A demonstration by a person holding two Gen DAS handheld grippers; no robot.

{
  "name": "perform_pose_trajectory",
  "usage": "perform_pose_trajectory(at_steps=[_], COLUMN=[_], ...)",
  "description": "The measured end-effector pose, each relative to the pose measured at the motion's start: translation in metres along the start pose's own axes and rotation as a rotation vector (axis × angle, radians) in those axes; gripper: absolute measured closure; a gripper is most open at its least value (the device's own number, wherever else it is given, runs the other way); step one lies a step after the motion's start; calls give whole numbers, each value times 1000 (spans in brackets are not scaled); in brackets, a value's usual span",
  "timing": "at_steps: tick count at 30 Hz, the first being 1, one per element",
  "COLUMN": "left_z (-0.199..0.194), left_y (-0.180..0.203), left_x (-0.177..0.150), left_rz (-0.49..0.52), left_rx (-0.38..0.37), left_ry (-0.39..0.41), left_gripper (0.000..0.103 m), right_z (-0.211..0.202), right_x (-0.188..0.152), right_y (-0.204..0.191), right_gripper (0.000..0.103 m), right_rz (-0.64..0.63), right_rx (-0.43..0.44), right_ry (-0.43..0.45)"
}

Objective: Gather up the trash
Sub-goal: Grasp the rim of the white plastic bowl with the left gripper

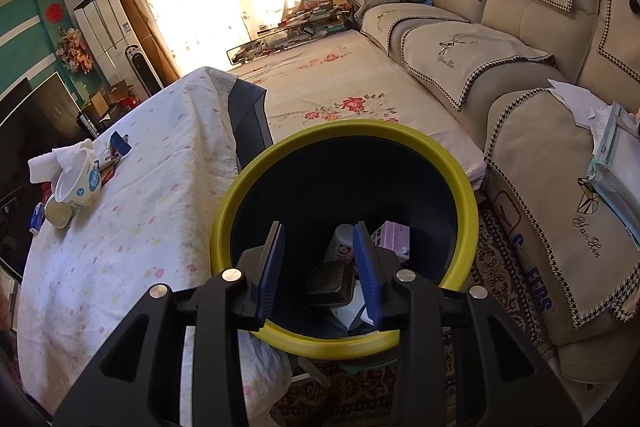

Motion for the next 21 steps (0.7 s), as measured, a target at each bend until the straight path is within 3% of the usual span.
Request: perform_pose_trajectory(at_steps=[3, 16, 21], left_z=[22, 109, 120], left_y=[2, 7, 1], left_x=[12, 17, 15], left_rz=[33, 113, 69], left_rx=[18, 87, 65], left_ry=[-24, -200, -236], left_gripper=[7, 45, 84], right_z=[1, 7, 8], right_x=[0, -3, -5], right_y=[-1, -4, -8], right_gripper=[69, 69, 69], right_rz=[-4, -13, -22], right_rx=[3, 12, 14], right_ry=[-3, -26, -34])
Point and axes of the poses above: each gripper's, at about its wrist camera, not at the fingertips, and z roughly the way its jaws point, y to its right, x to its top, the point moved 1 cm from there along z, roughly the way its jaws point, and after that the axes turned 2 degrees about -y, right-handed, at the moved point
